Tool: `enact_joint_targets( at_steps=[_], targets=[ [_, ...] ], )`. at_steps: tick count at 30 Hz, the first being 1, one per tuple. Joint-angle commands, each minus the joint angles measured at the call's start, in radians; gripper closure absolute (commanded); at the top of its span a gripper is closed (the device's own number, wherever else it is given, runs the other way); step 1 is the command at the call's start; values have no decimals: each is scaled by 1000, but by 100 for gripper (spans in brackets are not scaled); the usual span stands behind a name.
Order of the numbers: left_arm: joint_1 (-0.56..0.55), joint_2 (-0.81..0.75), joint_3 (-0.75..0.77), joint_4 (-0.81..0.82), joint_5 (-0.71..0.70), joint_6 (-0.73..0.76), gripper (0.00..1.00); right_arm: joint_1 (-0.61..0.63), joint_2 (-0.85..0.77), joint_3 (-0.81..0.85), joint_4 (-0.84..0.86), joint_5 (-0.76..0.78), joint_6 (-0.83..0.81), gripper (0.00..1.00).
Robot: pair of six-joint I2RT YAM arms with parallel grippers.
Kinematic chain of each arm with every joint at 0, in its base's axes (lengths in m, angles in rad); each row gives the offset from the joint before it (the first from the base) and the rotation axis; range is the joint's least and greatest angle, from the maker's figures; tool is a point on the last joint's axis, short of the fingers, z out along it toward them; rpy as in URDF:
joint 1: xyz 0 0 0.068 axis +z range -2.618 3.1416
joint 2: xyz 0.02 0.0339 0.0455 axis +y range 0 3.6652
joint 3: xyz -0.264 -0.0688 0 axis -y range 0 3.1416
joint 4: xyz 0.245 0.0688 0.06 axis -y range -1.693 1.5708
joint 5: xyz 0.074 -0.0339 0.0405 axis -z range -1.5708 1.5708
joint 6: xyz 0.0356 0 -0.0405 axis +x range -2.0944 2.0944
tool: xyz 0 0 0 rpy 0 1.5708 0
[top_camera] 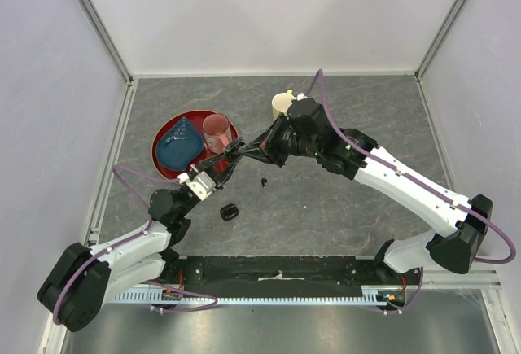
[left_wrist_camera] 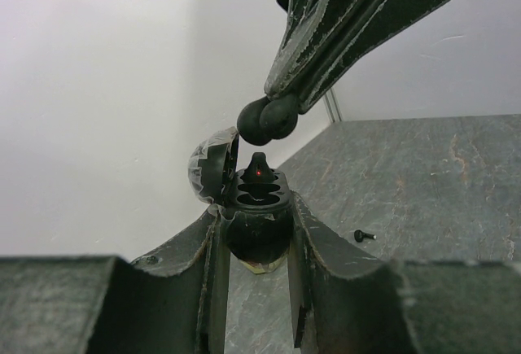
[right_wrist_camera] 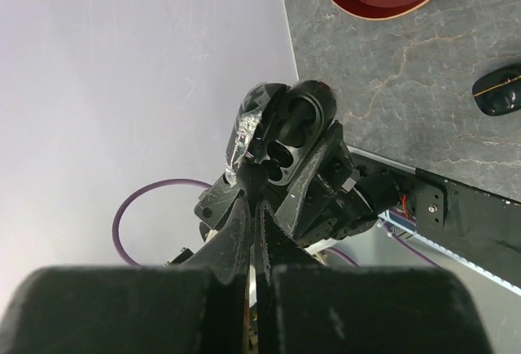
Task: Insert the wireless bluetooth earbuds into the charging case
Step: Place the earbud in the charging case.
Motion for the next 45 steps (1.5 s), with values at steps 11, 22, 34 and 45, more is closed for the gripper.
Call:
enact_joint_targets(
  at_steps=[11,22,34,45],
  targets=[
    [-1,4,37,72,-23,65,98,19,-12,-39,33,39,44,100],
    [-1,-5,46,46,3,71,98,26,14,-39,42,40,55,100],
    [-11,-10,51,23,23,82,98,29,31,-55,77,42,92,100],
    [-21,-13,69,-15,45,102,98,32,47,-51,65,59,79,88]
  ],
)
